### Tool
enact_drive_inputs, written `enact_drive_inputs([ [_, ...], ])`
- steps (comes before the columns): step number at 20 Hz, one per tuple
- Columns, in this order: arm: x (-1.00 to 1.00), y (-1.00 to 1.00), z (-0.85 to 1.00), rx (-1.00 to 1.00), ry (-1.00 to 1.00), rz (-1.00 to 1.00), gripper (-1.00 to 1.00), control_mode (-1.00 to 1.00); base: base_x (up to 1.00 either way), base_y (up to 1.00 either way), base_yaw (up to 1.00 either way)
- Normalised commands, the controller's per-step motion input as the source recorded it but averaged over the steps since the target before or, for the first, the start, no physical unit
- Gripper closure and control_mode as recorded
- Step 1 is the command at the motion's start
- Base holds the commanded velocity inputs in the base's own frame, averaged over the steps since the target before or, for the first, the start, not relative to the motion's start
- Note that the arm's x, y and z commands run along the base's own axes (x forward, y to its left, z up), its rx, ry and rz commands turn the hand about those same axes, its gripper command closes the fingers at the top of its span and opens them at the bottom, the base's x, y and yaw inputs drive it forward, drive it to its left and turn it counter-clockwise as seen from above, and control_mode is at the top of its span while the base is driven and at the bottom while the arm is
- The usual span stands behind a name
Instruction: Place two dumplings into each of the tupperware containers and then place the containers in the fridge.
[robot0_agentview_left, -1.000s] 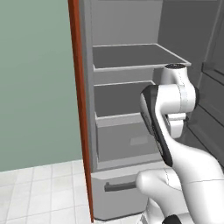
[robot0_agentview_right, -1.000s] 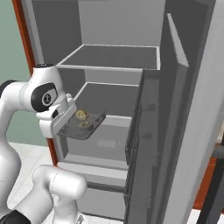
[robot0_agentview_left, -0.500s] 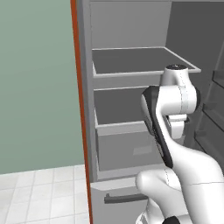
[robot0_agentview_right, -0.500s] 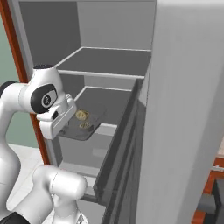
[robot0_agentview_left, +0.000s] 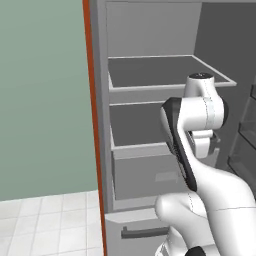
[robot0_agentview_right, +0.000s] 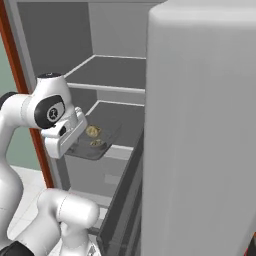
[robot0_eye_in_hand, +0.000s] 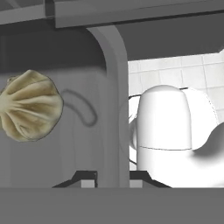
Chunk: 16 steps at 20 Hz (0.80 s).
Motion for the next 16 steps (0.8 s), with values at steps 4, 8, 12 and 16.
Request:
enact_drive_inputs([
  [4, 0.00, 0.00, 0.00, 0.00, 0.00, 0.00, 1.00, 1.00, 0.35, 0.00, -0.16],
  [8, 0.00, 0.00, 0.00, 0.00, 0.00, 0.00, 1.00, 1.00, 0.20, 0.00, -0.25],
  [12, 0.00, 0.00, 0.00, 0.00, 0.00, 0.00, 1.00, 1.00, 0.25, 0.00, -0.18],
  [16, 0.48, -0.22, -0.41, 0.00, -0.02, 0.00, 1.00, -1.00, 0.00, 0.00, 0.00],
])
